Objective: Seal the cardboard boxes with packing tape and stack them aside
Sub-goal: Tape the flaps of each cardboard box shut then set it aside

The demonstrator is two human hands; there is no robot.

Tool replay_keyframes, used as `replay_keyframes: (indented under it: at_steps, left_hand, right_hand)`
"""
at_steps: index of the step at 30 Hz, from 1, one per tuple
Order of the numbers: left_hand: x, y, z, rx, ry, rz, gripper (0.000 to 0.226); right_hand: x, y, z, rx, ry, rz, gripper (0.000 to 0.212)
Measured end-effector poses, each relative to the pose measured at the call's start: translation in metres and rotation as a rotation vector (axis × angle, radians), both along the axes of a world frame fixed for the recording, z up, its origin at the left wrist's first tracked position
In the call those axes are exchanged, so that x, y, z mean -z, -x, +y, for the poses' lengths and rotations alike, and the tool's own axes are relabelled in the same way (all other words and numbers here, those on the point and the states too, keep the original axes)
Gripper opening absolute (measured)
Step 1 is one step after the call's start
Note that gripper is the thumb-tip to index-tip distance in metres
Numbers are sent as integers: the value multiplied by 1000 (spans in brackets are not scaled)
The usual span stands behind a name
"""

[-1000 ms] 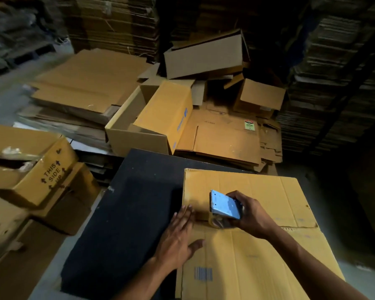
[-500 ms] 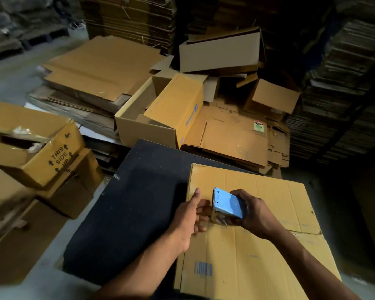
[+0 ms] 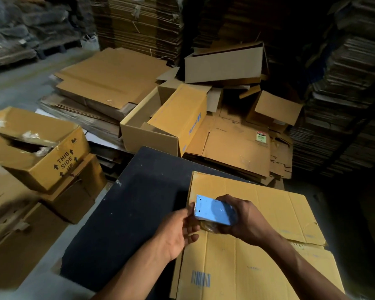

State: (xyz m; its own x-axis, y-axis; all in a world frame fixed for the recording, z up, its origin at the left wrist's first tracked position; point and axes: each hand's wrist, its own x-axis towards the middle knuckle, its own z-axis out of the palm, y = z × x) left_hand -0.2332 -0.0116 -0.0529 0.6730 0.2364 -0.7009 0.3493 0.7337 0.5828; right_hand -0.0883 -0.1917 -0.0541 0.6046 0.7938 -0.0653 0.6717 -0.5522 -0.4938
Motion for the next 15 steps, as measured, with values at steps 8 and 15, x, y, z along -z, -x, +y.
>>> replay_keyframes:
  at_steps: [8,15]
  left_hand:
    - [-3,-11,22,-125,-411,38,10]
    - [20,0,64,-113,-452,113,12]
  right_hand:
    - [-63,-6,-23,-94,89,-107,75]
    - [-79,-37,-57,-65,317,-125,80]
